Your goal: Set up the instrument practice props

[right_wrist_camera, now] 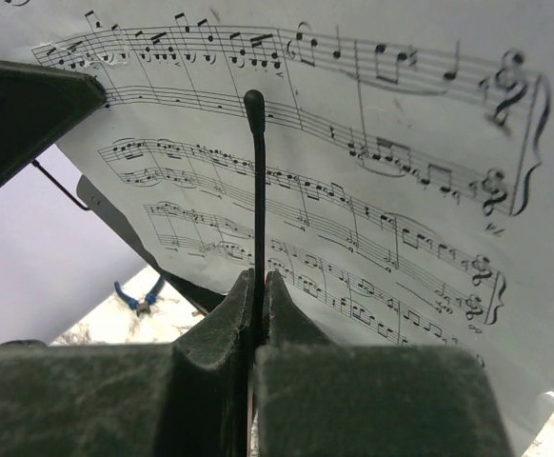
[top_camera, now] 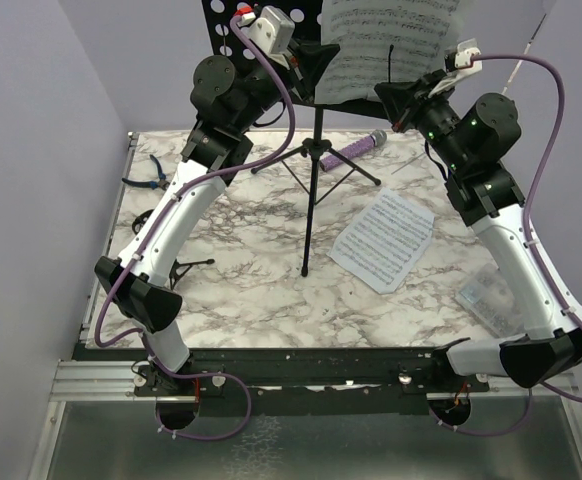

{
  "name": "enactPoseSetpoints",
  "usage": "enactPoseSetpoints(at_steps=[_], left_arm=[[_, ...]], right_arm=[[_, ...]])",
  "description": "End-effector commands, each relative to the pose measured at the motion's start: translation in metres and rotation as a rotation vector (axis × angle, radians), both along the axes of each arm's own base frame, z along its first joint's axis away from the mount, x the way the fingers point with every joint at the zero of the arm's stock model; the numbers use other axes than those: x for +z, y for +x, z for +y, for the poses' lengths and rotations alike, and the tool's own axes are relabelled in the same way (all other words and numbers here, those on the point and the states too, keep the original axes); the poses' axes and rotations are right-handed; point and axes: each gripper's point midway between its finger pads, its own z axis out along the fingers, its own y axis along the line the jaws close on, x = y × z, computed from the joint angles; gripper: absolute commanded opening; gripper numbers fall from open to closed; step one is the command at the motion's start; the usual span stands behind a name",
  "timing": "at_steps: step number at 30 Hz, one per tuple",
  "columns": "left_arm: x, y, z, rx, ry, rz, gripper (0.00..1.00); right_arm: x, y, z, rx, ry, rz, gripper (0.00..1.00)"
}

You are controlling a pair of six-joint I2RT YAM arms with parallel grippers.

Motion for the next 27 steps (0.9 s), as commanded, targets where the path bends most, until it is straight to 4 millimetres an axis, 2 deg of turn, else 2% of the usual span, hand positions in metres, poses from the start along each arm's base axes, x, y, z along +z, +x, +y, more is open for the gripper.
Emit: enactPoseSetpoints(at_steps=[1,6,15,23,27], left_arm=[[-0.001,0.004,0.001,0.013,0.006,0.004,0.01],[0.0,0.004,0.004,0.03,0.005,0.003,0.32],[0.005,0.001,0.013,0.069,-0.002,-0.01,0.51],[0.006,-0.004,0.026,0.115,-0.011,-0.014,0.84],[0.0,-0.01,0.031,0.122,-0.018,-0.008,0.96]], right_arm=[[0.018,-0.005,0.005,0.034,0.022,-0.037,0.0],[0.019,-0.003,0.003,0.018,0.033,-0.034,0.06],[0.023,-0.006,0.002,0.022,0.055,-0.037,0.16],[0.027,-0.01,0.001,0.026,0.066,-0.044,0.23],[0.03,-0.014,0.0,0.028,0.074,-0.049,0.34]])
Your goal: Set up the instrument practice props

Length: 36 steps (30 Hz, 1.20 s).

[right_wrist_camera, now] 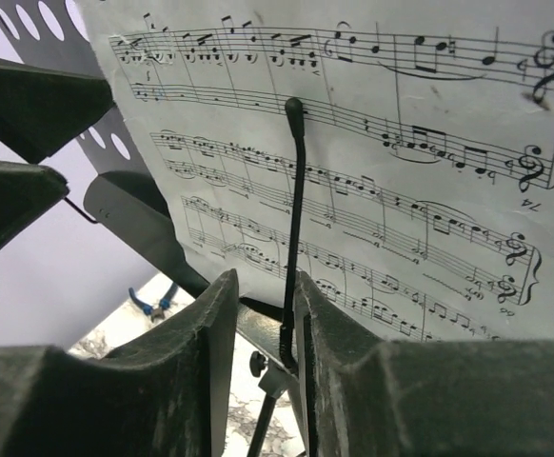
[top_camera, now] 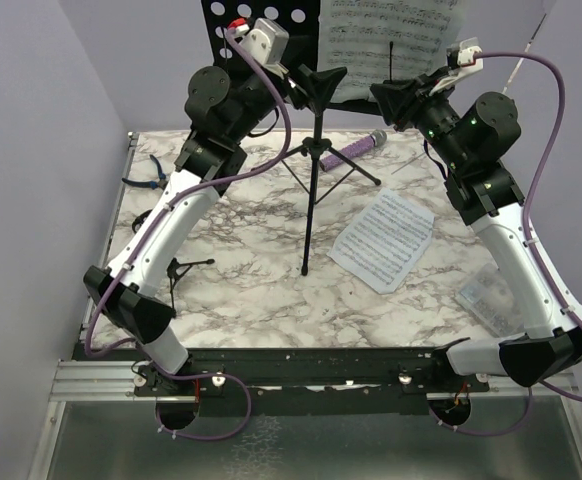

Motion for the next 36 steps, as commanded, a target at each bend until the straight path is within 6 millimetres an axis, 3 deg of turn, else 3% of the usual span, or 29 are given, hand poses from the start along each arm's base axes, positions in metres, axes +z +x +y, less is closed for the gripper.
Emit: enactPoseSetpoints(at_steps=[1,6,13,24,31,36], left_arm=[[0.012,-0.013,0.019,0.045,-0.038,-0.029,0.98],[0.003,-0.022,0.025,0.045,-0.048,-0.017,0.99],[-0.003,-0.034,0.032,0.038,-0.07,-0.007,0.99],[-0.033,-0.062,0.032,-0.076,-0.136,0.049,0.99],[-0.07,-0.078,0.026,-0.157,-0.122,0.119,0.99],[-0.113,-0.079,0.023,-0.172,-0.081,0.199,0.99]], right_arm=[[0.029,-0.017,-0.003,0.017,0.039,-0.073,0.36],[0.031,-0.021,-0.005,0.017,0.046,-0.077,0.47],[0.029,-0.023,-0.006,0.013,0.049,-0.063,0.53],[0.018,-0.035,-0.015,-0.008,0.04,-0.05,0.75],[-0.008,-0.046,-0.016,0.006,0.014,0.016,0.83],[-0.029,-0.062,-0.016,0.042,0.011,0.07,0.83]])
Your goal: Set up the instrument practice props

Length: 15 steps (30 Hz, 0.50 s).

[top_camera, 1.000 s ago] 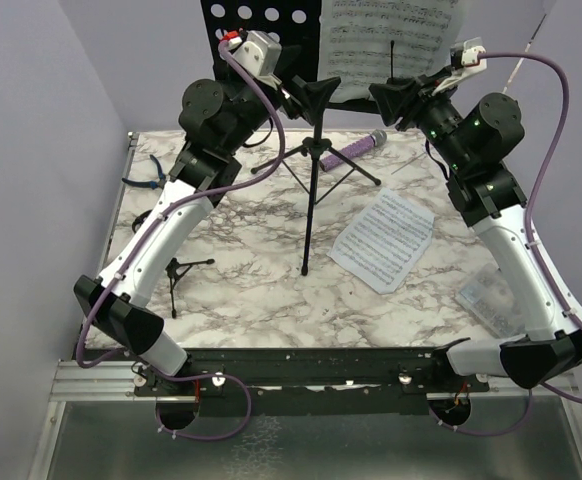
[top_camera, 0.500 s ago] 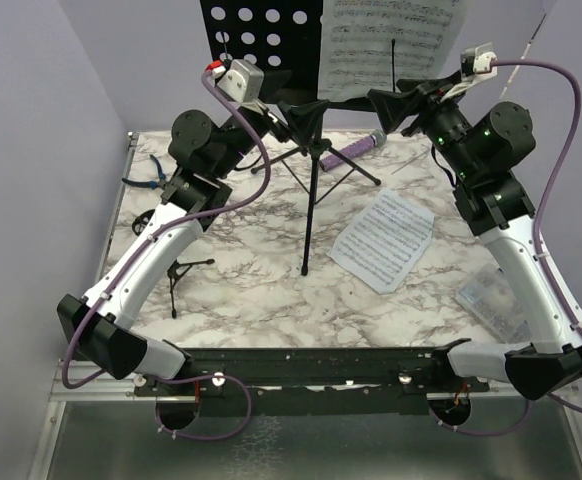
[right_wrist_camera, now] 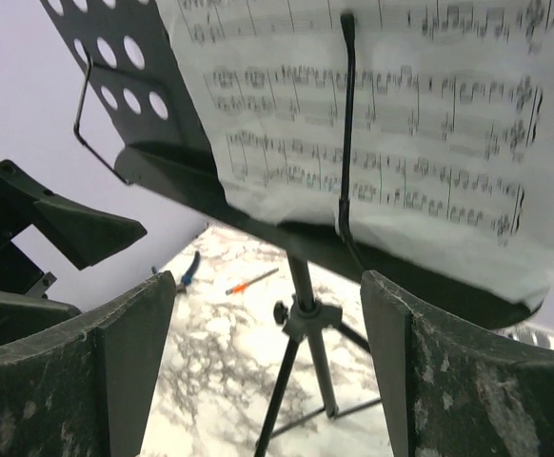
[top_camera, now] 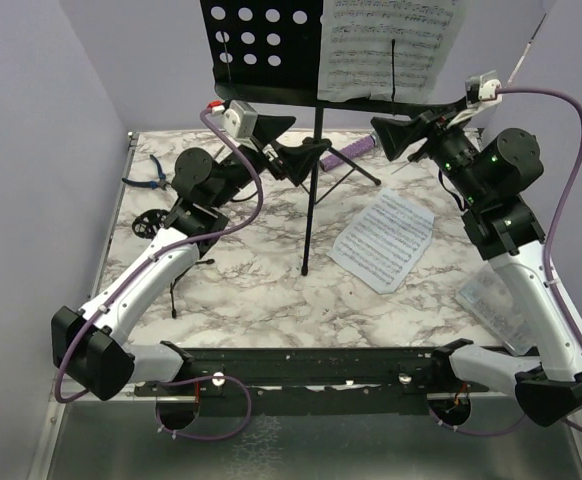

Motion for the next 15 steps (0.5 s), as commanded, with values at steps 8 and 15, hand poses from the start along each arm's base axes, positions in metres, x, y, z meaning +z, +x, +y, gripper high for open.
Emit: enactPoseSetpoints(at_steps=[8,15], left_arm=[[-0.103,-0.014,0.003,-0.038,0.049,0.219,0.99],[-0.183,-0.018,0.006,-0.029,0.074,0.427,0.99]], right_arm=[[-0.094,-0.043,0.008,0.128,-0.049,0.236,0.83],[-0.194,-0.051,0.009,0.139,-0.075,0.476,0.83]])
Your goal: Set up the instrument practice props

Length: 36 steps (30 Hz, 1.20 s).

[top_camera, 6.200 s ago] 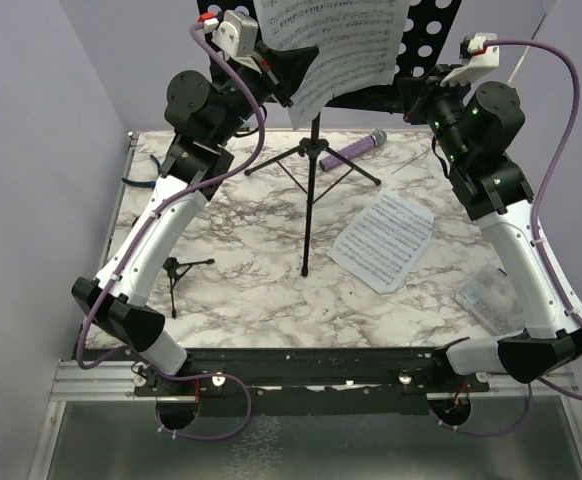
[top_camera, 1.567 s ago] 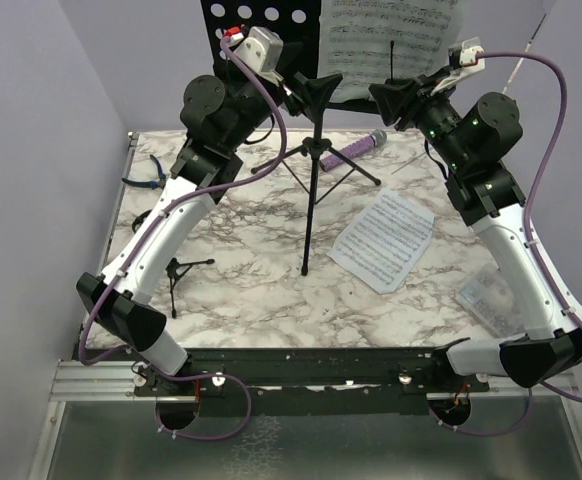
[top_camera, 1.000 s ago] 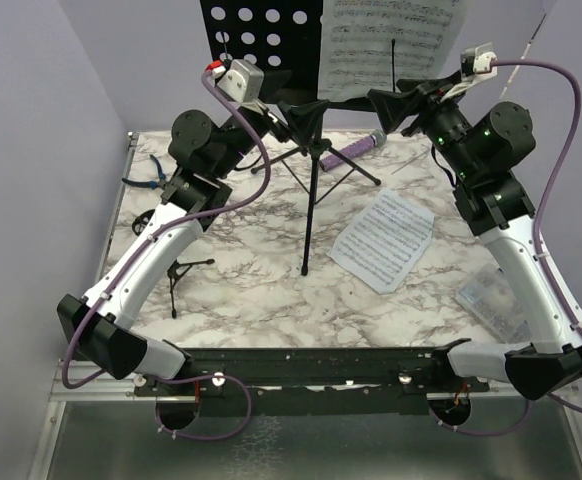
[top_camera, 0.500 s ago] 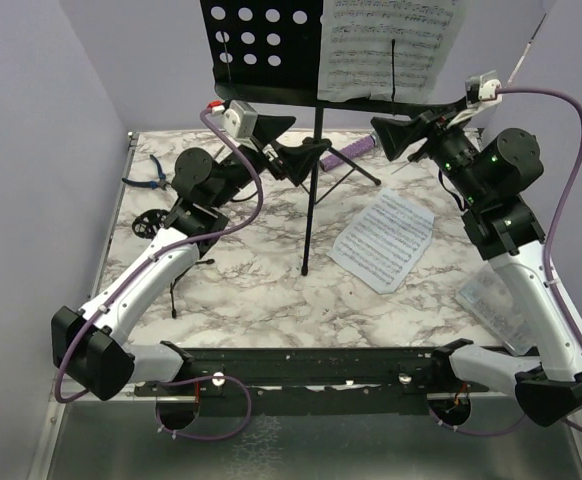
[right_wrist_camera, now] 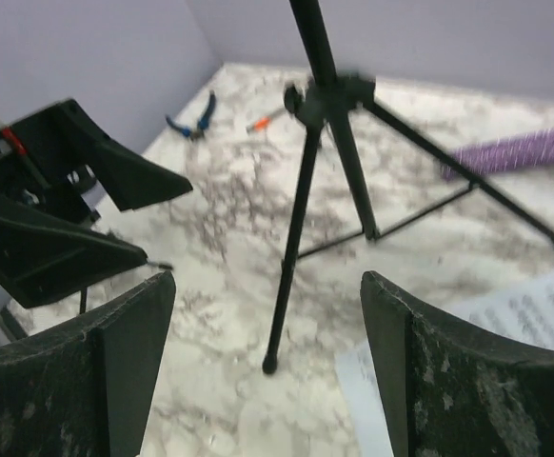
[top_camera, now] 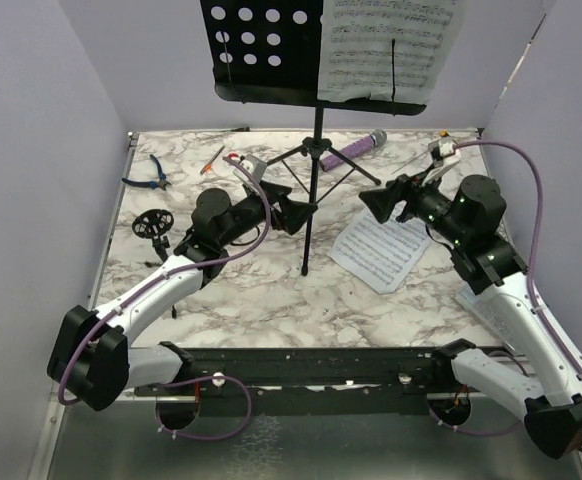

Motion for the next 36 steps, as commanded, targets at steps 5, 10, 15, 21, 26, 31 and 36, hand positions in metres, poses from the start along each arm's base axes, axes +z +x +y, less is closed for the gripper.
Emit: enactPoseSetpoints(at_steps=[5,10,15,21,26,31,36], left_arm=[[-0.063,-0.012,0.006,0.017,-0.021,0.215,0.99],[-0.109,-0.02,0.011,0.045,-0.023,0.372,0.99],[-0.138,-0.023,0.016,0.08,-0.022,0.474,0.99],[-0.14,-0.021,0.014,0.081,-0.017,0.477,0.99],[-0.136,-0.021,0.013,0.074,-0.019,0.465,0.99],[-0.136,-0.019,0.019,0.1,0.011,0.441,0.99],[-0.134,-0.017,0.025,0.13,0.049,0.41,0.99]], right_arm=[[-0.12,-0.016,0.008,0.033,-0.013,0.339,0.83],[-0.177,-0.008,-0.005,-0.103,0.013,0.474,0.83],[-0.219,0.0,-0.02,-0.239,0.003,0.58,0.83],[-0.248,0.012,-0.046,-0.384,-0.017,0.663,0.83],[-0.258,0.017,-0.073,-0.44,0.038,0.712,0.83],[-0.261,0.016,-0.099,-0.515,0.083,0.719,0.83],[-0.269,0.016,-0.134,-0.596,0.159,0.738,0.82]])
